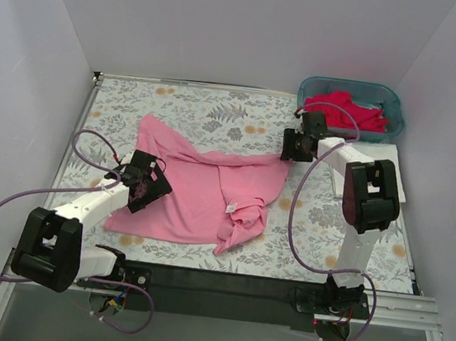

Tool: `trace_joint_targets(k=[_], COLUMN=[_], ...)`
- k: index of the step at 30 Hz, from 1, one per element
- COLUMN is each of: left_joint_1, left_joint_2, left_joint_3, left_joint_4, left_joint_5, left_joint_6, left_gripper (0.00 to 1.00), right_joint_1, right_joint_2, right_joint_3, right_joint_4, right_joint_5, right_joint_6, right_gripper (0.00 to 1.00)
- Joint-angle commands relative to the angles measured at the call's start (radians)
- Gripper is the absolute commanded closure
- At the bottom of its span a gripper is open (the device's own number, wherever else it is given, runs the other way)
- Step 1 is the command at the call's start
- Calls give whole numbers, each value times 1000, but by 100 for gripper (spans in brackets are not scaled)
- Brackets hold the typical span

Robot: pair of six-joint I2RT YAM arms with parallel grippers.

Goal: Fold and stack the t-shirts
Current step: Flatten the tshirt out

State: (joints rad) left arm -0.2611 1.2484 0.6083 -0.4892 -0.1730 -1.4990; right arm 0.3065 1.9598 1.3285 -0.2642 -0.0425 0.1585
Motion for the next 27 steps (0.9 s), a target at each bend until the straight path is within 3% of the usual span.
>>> trace_joint_targets(k=[1,10,18,27], left_joint_1=[16,19,25,29], left_joint_2=[-46,-38,3,45], left_joint_3=[-25,13,62,22], left_joint_4=[9,-25,-32,3], left_joint_5=[-20,-3,-28,-33], left_joint_6=[-23,2,28,26], left_gripper=[19,19,19,20], right_joint_1=[-52,-15,71,351], right_joint_2=[33,-104,-353,-594], right_joint_3=[99,32,-254,-434], right_joint_4=[39,45,33,-122], right_joint_5=[70,-14,-71,-44], right_joint_6=[23,-16,44,131], right_gripper=[48,48,46,38])
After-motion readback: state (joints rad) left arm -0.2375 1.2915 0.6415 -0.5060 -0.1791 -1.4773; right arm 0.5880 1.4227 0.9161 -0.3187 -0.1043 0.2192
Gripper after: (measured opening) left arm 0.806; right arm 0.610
